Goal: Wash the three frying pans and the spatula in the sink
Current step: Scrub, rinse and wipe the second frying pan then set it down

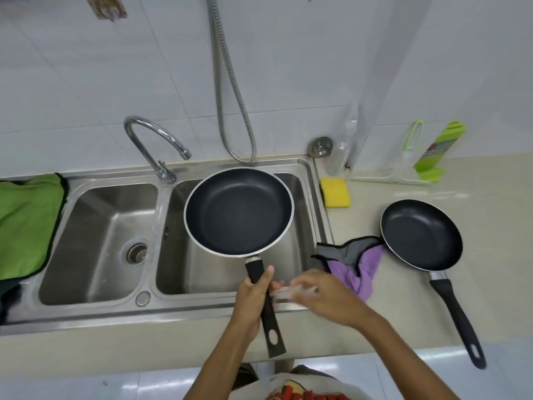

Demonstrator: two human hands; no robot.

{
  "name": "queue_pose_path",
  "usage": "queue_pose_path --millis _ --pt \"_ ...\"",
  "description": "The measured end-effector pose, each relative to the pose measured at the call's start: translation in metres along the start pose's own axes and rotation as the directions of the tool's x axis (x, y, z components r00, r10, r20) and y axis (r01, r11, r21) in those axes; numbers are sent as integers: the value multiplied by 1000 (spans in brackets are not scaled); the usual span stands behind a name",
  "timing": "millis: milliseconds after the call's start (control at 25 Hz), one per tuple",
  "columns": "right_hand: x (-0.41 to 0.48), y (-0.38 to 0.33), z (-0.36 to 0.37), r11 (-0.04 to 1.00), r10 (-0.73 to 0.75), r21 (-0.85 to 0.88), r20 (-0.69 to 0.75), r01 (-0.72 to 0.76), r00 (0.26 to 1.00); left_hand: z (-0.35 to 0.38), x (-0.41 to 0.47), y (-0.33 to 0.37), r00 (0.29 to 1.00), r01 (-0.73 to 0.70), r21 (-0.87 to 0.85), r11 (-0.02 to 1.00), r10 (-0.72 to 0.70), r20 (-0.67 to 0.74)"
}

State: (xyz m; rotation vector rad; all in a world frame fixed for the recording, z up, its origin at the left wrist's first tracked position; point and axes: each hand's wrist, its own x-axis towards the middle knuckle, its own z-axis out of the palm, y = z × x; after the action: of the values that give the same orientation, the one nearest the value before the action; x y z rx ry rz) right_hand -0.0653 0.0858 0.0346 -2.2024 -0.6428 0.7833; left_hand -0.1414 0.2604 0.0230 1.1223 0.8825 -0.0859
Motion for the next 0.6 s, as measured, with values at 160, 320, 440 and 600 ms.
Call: queue_pose_path --millis 160,320,440,600 --pt "6 82 -31 793 -49 -551 -482 -260 875 -24 -10 -3 997 51 41 998 -53 53" --pt "13 132 -3 782 53 -554 -397 -285 916 -37 -18 -2 992 89 -41 995 -84 96" --pt "12 131 12 912 -26 -382 -417 -149 909 -46 -21 0 994 87 -33 996 -84 75" --pt "20 92 -8 964 -47 -250 -494 -90 868 -60 -17 3 994 81 37 996 -83 73"
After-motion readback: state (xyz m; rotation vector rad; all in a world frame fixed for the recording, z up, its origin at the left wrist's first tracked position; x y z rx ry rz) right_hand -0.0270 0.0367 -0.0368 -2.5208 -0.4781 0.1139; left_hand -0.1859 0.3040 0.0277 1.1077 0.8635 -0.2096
